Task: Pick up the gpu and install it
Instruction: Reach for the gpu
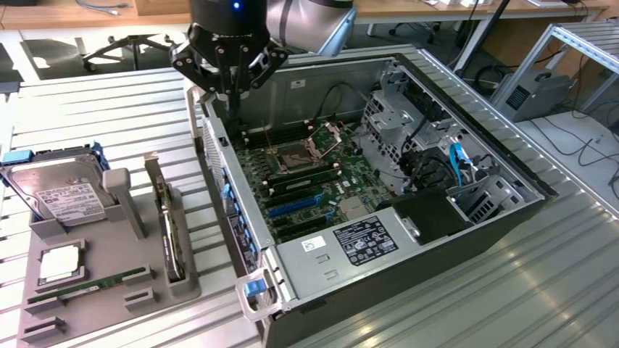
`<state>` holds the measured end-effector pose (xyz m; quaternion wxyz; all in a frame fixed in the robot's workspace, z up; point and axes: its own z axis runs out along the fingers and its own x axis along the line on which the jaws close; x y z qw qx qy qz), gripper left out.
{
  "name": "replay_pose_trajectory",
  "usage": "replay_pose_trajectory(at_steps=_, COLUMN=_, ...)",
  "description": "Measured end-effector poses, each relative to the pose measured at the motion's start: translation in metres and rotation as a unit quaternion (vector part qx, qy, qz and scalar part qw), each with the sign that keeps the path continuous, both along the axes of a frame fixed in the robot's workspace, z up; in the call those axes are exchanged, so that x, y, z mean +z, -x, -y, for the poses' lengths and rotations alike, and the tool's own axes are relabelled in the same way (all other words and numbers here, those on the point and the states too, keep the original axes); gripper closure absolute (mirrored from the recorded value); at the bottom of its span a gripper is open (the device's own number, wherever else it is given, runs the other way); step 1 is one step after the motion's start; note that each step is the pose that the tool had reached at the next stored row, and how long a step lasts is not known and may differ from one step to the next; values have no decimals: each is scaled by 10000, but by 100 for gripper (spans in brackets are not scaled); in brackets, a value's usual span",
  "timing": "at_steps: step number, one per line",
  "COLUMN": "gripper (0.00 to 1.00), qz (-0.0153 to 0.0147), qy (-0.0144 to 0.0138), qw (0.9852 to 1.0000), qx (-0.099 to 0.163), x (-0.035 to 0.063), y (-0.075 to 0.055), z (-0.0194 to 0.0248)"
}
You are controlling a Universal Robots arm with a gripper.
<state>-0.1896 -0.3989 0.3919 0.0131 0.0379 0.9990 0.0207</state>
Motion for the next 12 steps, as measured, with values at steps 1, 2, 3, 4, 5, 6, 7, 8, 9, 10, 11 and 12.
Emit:
replay_pose_trajectory(at_steps=1, gripper=89, qz=0, qy=0, qw=10000, qx=0, x=0, y=3, z=0)
replay_pose_trajectory(at_steps=2, gripper=89, qz=0, qy=0, qw=10000, qx=0, x=0, y=6, z=0)
replay_pose_trajectory(at_steps=3, gripper=89, qz=0, qy=0, qw=10000, qx=0, x=0, y=10, z=0)
replay_pose_trajectory(at_steps=4, gripper=89, qz=0, qy=0, qw=10000, qx=0, x=0, y=13, z=0)
replay_pose_trajectory(at_steps=5, gripper=89, qz=0, qy=0, qw=10000, qx=0, x=0, y=16, z=0)
replay_pose_trajectory(at_steps=6, gripper=89, qz=0, qy=0, qw=10000, qx=1, x=0, y=18, z=0)
replay_pose_trajectory(at_steps=7, gripper=89, qz=0, qy=0, qw=10000, qx=0, x=0, y=22, z=0)
replay_pose_trajectory(at_steps=8, gripper=89, qz=0, qy=0, qw=10000, qx=0, x=0, y=27, z=0)
replay_pose_trajectory(at_steps=9, gripper=89, qz=0, qy=0, qw=10000, qx=0, x=0, y=29, z=0)
replay_pose_trajectory(at_steps=10, gripper=89, qz=0, qy=0, qw=10000, qx=0, x=0, y=32, z=0)
replay_pose_trajectory(at_steps=11, gripper=89, qz=0, qy=0, qw=10000, qx=0, x=0, y=35, z=0)
replay_pose_trajectory(at_steps=12, gripper=89, qz=0, qy=0, qw=10000, qx=0, x=0, y=42, z=0)
